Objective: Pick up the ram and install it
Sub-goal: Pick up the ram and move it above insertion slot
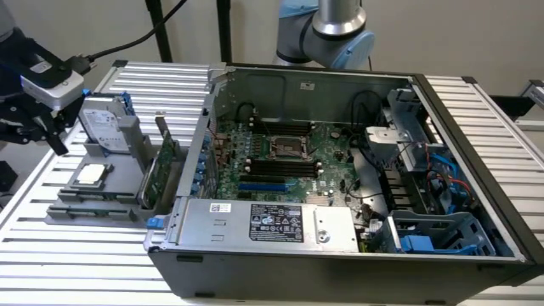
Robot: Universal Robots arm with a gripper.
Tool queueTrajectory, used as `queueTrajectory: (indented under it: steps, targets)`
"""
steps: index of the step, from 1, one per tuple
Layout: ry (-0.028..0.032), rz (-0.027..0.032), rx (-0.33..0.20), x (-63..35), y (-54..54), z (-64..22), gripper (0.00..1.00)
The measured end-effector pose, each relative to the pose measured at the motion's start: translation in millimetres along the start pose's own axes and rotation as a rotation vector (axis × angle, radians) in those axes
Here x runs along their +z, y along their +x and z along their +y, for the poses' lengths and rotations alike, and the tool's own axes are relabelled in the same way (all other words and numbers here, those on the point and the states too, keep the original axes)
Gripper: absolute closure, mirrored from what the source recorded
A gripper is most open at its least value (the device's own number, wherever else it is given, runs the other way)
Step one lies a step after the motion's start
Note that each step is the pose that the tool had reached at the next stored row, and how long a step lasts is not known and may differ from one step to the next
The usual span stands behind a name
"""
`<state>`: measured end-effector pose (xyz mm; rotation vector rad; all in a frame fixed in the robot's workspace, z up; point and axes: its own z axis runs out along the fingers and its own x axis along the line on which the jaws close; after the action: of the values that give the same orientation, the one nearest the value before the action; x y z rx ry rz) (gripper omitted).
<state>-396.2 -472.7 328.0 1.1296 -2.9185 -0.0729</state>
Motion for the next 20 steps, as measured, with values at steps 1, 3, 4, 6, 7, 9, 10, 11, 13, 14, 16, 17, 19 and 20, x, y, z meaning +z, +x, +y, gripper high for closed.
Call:
queueTrajectory:
  steps: [1, 3, 4, 6, 7, 9, 10, 11, 13, 14, 16, 17, 19, 20]
  targets:
    - [-0.0001, 0.0008, -0.018, 0.7, 0.0, 0.0, 1.00]
    - [-0.0004, 0.0026, -0.053, 2.2, 0.0, -0.1, 1.00]
    - [-0.0005, 0.0034, -0.073, 3.1, 0.0, -0.2, 1.00]
    - [-0.0008, 0.0052, -0.109, 4.6, 0.0, -0.2, 1.00]
    - [-0.0009, 0.0061, -0.127, 5.4, 0.0, -0.3, 1.00]
    - [-0.0010, 0.0077, -0.163, 7.0, 0.0, -0.4, 1.00]
    - [-0.0012, 0.0087, -0.181, 7.8, 0.0, -0.4, 1.00]
    - [-0.0013, 0.0095, -0.200, 8.6, 0.0, -0.5, 1.00]
    - [-0.0015, 0.0113, -0.237, 10.3, 0.0, -0.6, 1.00]
    - [-0.0016, 0.0120, -0.254, 11.1, 0.0, -0.6, 1.00]
    - [-0.0019, 0.0138, -0.290, 12.6, 0.1, -0.6, 1.00]
    - [-0.0020, 0.0146, -0.308, 13.4, 0.1, -0.6, 1.00]
    - [-0.0022, 0.0164, -0.345, 14.9, 0.1, -0.7, 1.00]
    - [-0.0023, 0.0173, -0.363, 15.7, 0.1, -0.8, 1.00]
